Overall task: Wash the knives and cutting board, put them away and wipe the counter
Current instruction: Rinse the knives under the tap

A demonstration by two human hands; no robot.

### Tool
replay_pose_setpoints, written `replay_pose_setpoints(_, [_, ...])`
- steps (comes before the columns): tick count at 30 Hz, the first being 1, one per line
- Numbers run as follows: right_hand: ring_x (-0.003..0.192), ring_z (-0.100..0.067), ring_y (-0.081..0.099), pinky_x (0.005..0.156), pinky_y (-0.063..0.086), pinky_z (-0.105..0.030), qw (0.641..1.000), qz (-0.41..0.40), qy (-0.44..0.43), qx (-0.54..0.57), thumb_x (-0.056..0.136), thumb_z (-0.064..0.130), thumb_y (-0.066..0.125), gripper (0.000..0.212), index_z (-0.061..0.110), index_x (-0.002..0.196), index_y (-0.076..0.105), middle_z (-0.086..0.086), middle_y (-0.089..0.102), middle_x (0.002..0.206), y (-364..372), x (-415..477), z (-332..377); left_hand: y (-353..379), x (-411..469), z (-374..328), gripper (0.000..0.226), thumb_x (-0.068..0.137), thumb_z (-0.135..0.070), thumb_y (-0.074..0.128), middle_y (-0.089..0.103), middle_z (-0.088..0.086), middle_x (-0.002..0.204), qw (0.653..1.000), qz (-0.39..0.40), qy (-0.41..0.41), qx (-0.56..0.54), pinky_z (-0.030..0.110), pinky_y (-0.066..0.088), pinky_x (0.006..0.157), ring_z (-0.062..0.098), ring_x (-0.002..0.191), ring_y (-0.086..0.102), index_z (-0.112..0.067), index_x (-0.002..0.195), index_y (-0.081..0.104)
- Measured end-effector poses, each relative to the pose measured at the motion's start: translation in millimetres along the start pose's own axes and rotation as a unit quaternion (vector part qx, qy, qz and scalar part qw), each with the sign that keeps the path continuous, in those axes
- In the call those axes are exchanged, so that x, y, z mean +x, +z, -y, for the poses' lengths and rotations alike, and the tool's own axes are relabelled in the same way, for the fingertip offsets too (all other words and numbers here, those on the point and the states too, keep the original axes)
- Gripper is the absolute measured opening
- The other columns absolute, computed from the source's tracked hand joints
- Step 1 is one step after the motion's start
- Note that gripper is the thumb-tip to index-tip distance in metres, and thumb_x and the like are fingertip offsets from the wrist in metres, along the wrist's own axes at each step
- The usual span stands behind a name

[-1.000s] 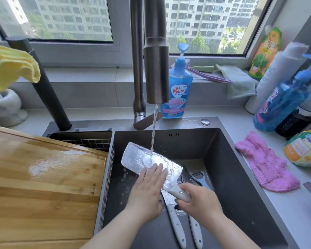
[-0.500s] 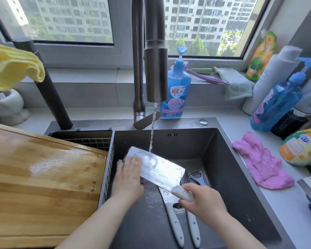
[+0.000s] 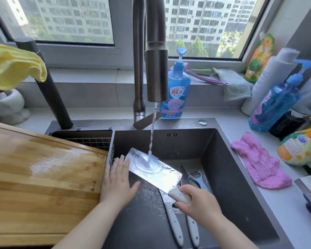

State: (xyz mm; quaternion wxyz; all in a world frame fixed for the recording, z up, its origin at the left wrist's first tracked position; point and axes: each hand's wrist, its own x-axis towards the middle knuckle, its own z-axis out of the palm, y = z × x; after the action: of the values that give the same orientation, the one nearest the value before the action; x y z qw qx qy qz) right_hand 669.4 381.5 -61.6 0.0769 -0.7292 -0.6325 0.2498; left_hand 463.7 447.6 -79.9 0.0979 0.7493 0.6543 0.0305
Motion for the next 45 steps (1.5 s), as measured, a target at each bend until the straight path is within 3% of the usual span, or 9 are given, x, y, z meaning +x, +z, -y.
replay_pose_setpoints(2, [0.095, -0.007, 0.054, 0.079, 0.039, -0.02, 0.998, 0.0, 0.022, 0.058, 0.081, 0.04, 0.06, 0.035, 0.033, 0.115, 0.056, 0.013, 0.062, 0.106, 2, -3, 0, 5, -10, -4, 0.064, 0.082, -0.056, 0.033, 0.052, 0.013, 0.127, 0.993, -0.091, 0.019, -0.078, 0.043, 0.033, 0.104, 0.03, 0.122, 0.048, -0.008, 0.121, 0.05])
replay_pose_setpoints(4, [0.083, -0.007, 0.052, 0.069, 0.038, -0.018, 0.991, 0.001, 0.045, 0.125, 0.079, 0.037, 0.064, 0.025, 0.032, 0.103, 0.059, 0.011, 0.06, 0.092, 6, -6, 1, 7, -21, -10, 0.045, 0.076, -0.055, 0.033, 0.054, -0.004, 0.079, 0.97, -0.186, 0.056, -0.145, 0.031, 0.044, 0.068, 0.021, 0.076, 0.06, -0.016, 0.081, 0.055])
replay_pose_setpoints(10, [0.078, -0.012, 0.051, 0.06, 0.034, -0.015, 0.98, -0.039, 0.056, 0.189, 0.082, 0.031, 0.06, 0.021, 0.032, 0.094, 0.042, 0.014, 0.051, 0.078, 16, -22, 25, 1, -42, -50, 0.041, 0.091, -0.052, 0.034, 0.063, -0.004, 0.087, 0.905, 0.205, -0.053, -0.37, 0.023, 0.042, 0.074, 0.014, 0.084, 0.056, -0.022, 0.078, 0.058])
replay_pose_setpoints(13, [0.08, -0.017, 0.051, 0.067, 0.037, -0.027, 0.981, -0.043, 0.034, 0.183, 0.083, 0.03, 0.056, 0.022, 0.032, 0.092, 0.036, 0.01, 0.055, 0.085, 21, -33, 44, 0, -44, -59, 0.034, 0.091, -0.044, 0.045, 0.064, -0.006, 0.078, 0.86, 0.219, -0.055, -0.458, 0.01, 0.04, 0.06, 0.006, 0.076, 0.059, -0.019, 0.078, 0.065])
replay_pose_setpoints(21, [0.081, -0.001, 0.06, 0.073, 0.047, -0.018, 0.958, -0.053, -0.009, 0.283, 0.073, 0.032, 0.054, 0.015, 0.046, 0.07, 0.06, 0.01, 0.066, 0.079, 23, -46, 51, -9, -54, -45, 0.032, 0.088, -0.038, 0.055, 0.058, -0.005, 0.066, 0.898, 0.146, -0.013, -0.415, 0.027, 0.041, 0.062, 0.013, 0.067, 0.054, -0.011, 0.071, 0.06])
replay_pose_setpoints(25, [0.071, -0.014, 0.05, 0.068, 0.039, -0.029, 0.921, -0.119, 0.032, 0.371, 0.084, 0.033, 0.05, 0.039, 0.0, 0.071, 0.065, -0.001, 0.056, 0.068, 4, -42, 62, -28, -62, -37, 0.033, 0.087, -0.044, 0.051, 0.05, -0.006, 0.065, 0.935, 0.089, 0.023, -0.343, 0.032, 0.041, 0.064, 0.016, 0.066, 0.05, -0.019, 0.066, 0.046])
replay_pose_setpoints(30, [0.077, -0.012, 0.057, 0.074, 0.046, -0.028, 0.88, -0.109, 0.021, 0.463, 0.093, 0.036, 0.047, 0.025, 0.017, 0.082, 0.059, 0.001, 0.063, 0.082, -15, -30, 93, -53, -65, -25, 0.027, 0.089, -0.049, 0.046, 0.055, -0.008, 0.082, 0.977, 0.035, 0.076, -0.197, 0.026, 0.034, 0.064, 0.016, 0.081, 0.055, -0.023, 0.08, 0.044])
replay_pose_setpoints(37, [0.067, -0.02, 0.061, 0.041, 0.05, -0.019, 0.747, -0.029, 0.137, 0.65, 0.1, 0.018, 0.036, 0.031, -0.005, 0.106, 0.056, -0.014, 0.063, 0.079, -14, -8, 93, -62, -57, -10, 0.034, 0.086, -0.053, 0.047, 0.06, -0.01, 0.108, 0.995, -0.01, 0.082, -0.054, 0.024, 0.032, 0.067, 0.016, 0.101, 0.057, -0.027, 0.107, 0.05])
replay_pose_setpoints(45, [0.089, -0.021, 0.055, 0.079, 0.048, -0.028, 0.756, -0.08, 0.184, 0.624, 0.096, 0.024, 0.044, 0.032, 0.002, 0.119, 0.047, -0.006, 0.056, 0.099, 3, 23, 76, -57, -39, 23, 0.028, 0.081, -0.061, 0.049, 0.041, -0.015, 0.067, 0.998, 0.021, 0.058, -0.032, 0.017, 0.023, 0.049, 0.011, 0.078, 0.048, -0.034, 0.087, 0.049])
